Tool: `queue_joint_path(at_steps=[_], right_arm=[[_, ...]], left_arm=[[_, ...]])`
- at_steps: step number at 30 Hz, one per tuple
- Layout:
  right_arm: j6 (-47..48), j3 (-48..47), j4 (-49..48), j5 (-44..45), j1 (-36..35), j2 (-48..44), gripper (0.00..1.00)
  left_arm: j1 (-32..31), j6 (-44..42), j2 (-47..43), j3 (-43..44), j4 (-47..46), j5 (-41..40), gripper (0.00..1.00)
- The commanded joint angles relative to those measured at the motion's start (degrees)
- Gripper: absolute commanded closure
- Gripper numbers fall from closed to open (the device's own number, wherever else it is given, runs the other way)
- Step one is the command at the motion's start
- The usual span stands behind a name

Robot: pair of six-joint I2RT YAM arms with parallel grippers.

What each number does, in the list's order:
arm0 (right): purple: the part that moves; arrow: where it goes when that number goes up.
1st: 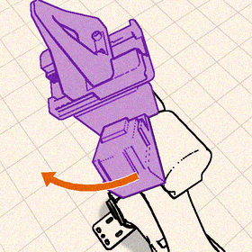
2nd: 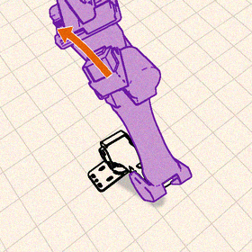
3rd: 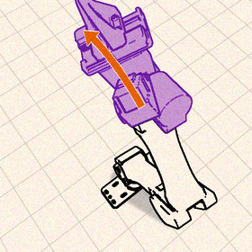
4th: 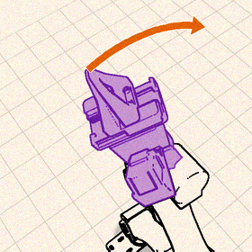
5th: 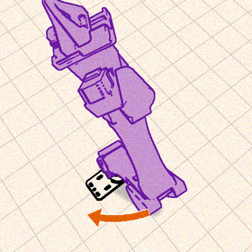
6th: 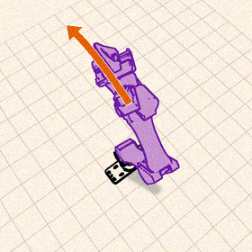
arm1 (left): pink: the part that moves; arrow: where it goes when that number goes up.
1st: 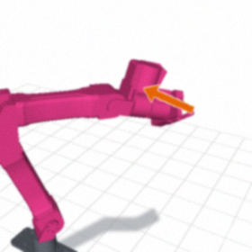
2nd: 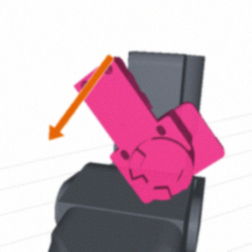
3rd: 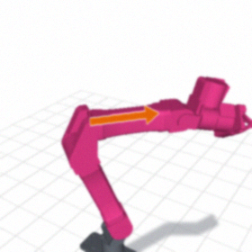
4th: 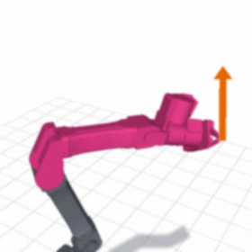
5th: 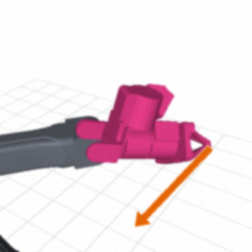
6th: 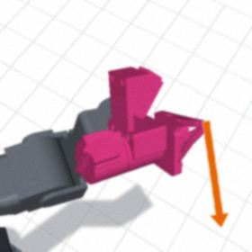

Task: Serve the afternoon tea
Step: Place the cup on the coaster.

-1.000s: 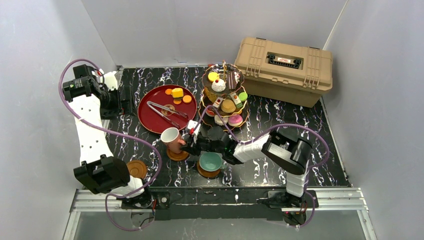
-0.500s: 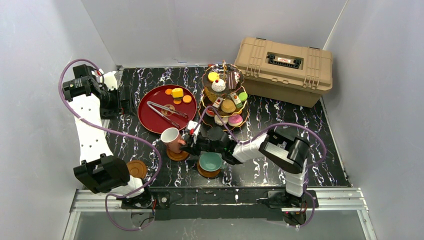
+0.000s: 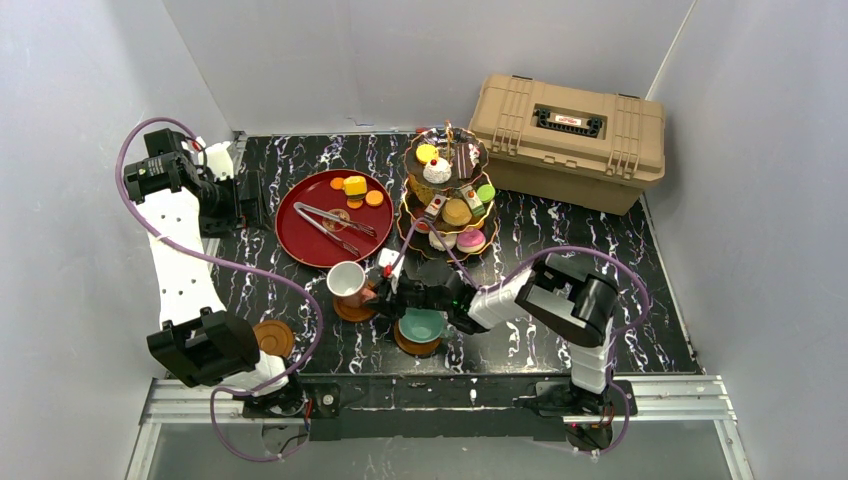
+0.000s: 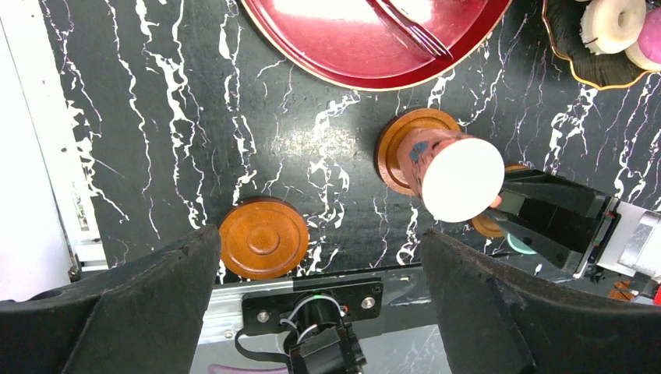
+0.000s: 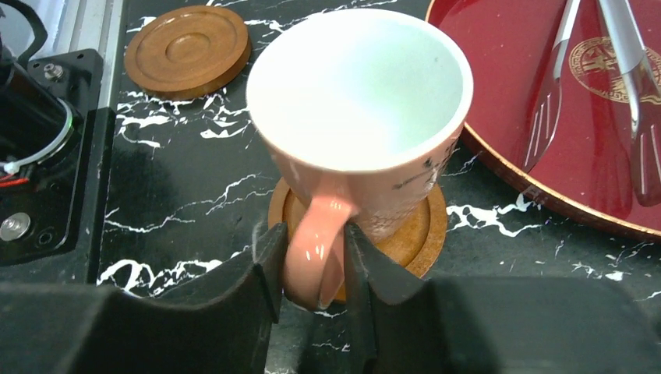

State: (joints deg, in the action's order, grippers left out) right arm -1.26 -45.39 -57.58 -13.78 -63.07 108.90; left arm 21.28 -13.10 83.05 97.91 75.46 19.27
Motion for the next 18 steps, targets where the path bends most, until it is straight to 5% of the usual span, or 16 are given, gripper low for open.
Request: queue_joint_path(at_steps=[1,18], right_arm=[[0.99,1.42,-2.85,-0.82,0.14,-3.49,0.52],[5.02,1.77,3.28,3.15,0.13,-11.21,0.31]], left_arm=[[0.31,-0.61,-0.07,0.64,0.98,0.46,0.02],[0.34,-0.60,-0.14,1.82,1.33,0.80,0.02]])
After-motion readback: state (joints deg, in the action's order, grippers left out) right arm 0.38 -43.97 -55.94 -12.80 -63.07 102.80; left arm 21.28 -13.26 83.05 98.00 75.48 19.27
